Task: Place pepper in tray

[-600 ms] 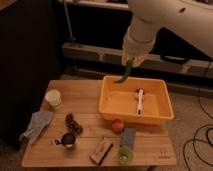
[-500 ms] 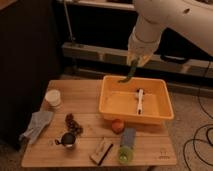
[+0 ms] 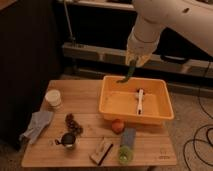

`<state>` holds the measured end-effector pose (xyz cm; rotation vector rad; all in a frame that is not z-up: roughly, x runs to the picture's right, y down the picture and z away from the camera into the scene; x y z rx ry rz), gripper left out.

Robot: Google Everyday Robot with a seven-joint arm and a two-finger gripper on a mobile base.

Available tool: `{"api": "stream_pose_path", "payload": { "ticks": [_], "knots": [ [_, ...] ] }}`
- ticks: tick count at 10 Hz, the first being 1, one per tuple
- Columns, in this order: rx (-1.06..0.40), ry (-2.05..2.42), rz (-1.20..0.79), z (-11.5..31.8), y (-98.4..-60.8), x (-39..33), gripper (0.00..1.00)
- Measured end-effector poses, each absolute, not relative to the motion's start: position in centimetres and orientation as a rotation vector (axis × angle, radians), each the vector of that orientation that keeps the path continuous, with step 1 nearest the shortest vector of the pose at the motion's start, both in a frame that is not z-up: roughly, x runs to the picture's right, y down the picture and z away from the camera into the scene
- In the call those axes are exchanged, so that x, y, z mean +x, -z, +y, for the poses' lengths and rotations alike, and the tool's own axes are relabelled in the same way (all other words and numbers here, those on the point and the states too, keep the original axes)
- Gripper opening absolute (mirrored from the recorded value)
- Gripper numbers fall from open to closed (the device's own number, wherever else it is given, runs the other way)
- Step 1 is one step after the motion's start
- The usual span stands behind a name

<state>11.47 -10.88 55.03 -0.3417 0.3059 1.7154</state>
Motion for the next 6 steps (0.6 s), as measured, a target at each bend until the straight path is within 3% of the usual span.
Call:
{"api": "stream_pose_path", "payload": {
  "ticks": [3, 6],
  "knots": [
    [-0.344, -1.713, 0.303, -11.0, -55.2, 11.6, 0.00],
    [-0.385, -1.696, 0.264, -11.9, -58.6, 12.7, 0.00]
  ]
}}
